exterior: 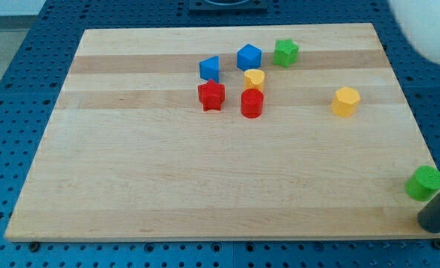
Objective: Move green circle into the red circle
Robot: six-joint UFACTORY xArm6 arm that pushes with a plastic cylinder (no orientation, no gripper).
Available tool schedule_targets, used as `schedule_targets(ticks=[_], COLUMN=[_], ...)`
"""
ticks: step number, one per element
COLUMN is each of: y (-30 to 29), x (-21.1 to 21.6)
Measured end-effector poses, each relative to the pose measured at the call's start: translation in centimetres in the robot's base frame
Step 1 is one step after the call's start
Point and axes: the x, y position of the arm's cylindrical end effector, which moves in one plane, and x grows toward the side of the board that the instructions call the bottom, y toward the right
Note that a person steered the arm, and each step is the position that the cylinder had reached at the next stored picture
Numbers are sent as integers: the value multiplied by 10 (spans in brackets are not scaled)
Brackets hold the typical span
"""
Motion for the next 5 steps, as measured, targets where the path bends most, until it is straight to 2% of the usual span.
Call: schedule_targets(ticks=[2,3,4,5], y=[43,-39,-42,-80], x=[-40,-50,-32,-48])
